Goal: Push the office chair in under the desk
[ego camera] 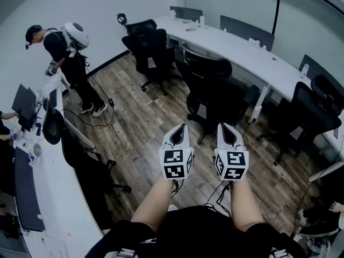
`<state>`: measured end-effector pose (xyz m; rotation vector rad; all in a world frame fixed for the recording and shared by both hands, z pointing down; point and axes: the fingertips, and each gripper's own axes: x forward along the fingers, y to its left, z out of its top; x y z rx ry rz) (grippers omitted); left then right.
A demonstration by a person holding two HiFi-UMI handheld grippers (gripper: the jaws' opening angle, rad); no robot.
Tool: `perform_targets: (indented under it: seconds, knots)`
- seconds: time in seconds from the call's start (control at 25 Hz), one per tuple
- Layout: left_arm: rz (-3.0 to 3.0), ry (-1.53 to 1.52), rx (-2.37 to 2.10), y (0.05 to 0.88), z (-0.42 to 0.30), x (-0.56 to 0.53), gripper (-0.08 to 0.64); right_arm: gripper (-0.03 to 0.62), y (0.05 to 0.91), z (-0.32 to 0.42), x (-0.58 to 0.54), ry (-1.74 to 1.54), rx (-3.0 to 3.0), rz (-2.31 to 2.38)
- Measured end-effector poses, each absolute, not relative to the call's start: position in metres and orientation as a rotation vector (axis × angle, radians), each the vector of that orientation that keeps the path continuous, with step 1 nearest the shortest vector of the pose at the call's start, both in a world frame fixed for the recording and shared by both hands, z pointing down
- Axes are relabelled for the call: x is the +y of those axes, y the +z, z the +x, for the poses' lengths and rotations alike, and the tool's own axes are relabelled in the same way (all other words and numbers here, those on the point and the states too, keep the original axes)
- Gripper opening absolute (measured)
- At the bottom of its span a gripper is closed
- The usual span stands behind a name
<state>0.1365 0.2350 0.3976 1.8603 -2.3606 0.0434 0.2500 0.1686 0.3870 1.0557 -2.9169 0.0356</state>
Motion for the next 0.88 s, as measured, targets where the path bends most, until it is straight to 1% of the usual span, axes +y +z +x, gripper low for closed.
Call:
perform_targets:
  seconds: [0.44,0.88]
  knots:
    - [1.867,0.073,-2.354,0.402,0.116,0.245,0.008,0.006,0.387,0.222,0.185,0.071,-2.968,0.97]
    - [1.904,0.071,-2.319,0.408,0.037,0.282,0.008,0.006,0.393,0.136,0.225,0.046,-2.941,1.002]
